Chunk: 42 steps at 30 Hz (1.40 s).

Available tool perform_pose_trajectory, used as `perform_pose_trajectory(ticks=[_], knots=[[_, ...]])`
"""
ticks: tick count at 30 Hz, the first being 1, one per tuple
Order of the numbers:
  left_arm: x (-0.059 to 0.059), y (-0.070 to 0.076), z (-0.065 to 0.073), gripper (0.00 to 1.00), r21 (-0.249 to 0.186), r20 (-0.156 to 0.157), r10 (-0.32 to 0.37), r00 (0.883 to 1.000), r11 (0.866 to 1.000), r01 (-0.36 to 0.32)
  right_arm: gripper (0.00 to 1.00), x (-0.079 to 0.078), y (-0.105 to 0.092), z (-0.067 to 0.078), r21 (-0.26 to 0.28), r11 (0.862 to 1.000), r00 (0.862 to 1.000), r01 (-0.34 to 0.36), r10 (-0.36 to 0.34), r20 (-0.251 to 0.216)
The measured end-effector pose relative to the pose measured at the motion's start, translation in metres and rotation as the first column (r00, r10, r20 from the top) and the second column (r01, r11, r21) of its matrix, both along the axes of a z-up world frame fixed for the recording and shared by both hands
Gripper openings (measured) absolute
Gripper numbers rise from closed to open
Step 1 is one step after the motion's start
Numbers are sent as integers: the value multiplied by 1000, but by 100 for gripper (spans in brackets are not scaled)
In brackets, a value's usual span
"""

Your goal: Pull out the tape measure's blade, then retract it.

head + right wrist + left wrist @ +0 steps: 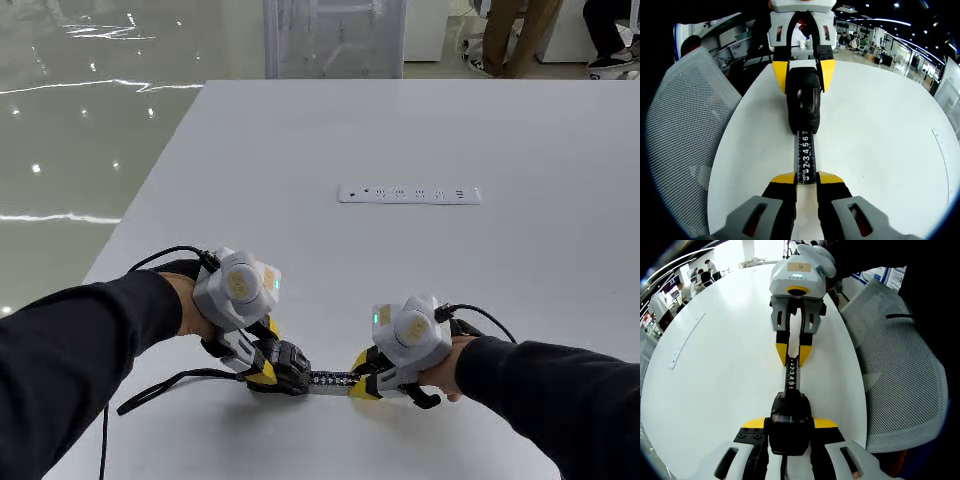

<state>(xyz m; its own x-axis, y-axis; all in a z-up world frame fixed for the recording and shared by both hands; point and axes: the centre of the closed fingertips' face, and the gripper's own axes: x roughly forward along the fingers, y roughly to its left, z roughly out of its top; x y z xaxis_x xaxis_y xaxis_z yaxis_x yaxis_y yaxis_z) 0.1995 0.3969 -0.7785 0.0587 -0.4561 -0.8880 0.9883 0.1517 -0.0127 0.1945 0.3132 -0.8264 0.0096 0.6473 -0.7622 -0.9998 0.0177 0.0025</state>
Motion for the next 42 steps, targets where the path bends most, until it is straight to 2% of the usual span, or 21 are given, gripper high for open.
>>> perform_pose_trajectory(ticks=[30,42], knots=[[0,0,1,27,-6,4,11,1000,1000,-11,10,2,-31,1,-44,999,1000,8,-8,1],[0,0,0,28,-3,6,14,1000,1000,-14,10,2,-44,0,-59,998,1000,18,-19,-17]])
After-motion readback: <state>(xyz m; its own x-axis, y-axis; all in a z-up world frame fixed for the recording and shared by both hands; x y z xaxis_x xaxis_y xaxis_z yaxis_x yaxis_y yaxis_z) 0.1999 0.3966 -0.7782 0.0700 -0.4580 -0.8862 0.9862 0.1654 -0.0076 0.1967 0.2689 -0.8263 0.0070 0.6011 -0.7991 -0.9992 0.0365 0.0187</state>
